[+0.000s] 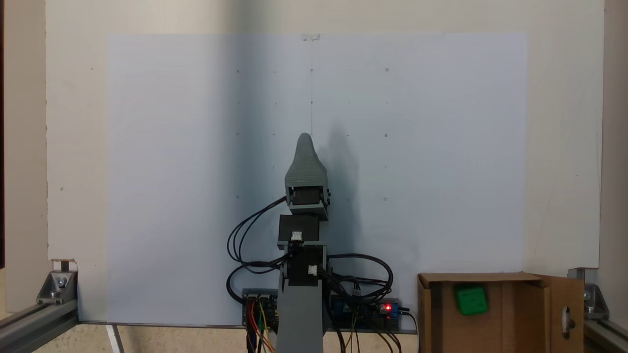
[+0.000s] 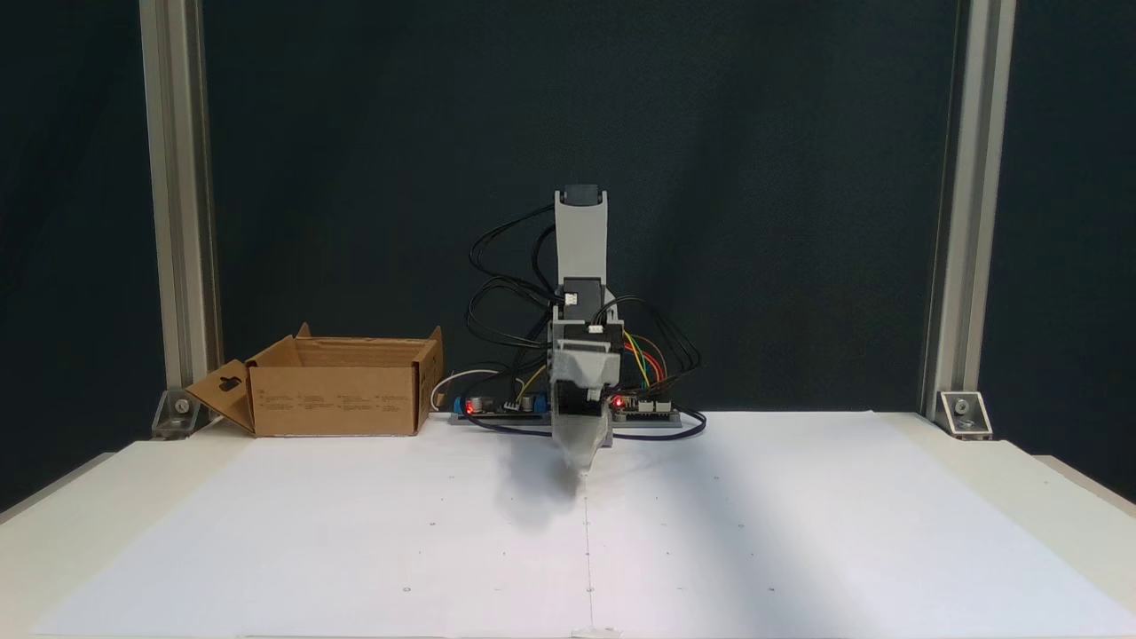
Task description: Grasp a green dice and put it in the bin.
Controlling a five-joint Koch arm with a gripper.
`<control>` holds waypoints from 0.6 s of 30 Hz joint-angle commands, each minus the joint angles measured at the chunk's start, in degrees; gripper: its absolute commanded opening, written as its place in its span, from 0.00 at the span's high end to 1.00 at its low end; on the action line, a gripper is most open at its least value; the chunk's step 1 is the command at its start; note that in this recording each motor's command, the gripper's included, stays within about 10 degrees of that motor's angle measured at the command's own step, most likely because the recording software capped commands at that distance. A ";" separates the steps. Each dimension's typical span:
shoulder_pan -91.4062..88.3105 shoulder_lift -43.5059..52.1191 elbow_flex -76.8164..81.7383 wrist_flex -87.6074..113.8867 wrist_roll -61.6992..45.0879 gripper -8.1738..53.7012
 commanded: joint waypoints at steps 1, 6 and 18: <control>-1.05 6.33 8.70 -9.74 2.46 0.15; -2.64 6.33 10.00 -16.06 2.46 0.15; -1.32 5.89 10.53 -19.84 1.85 0.15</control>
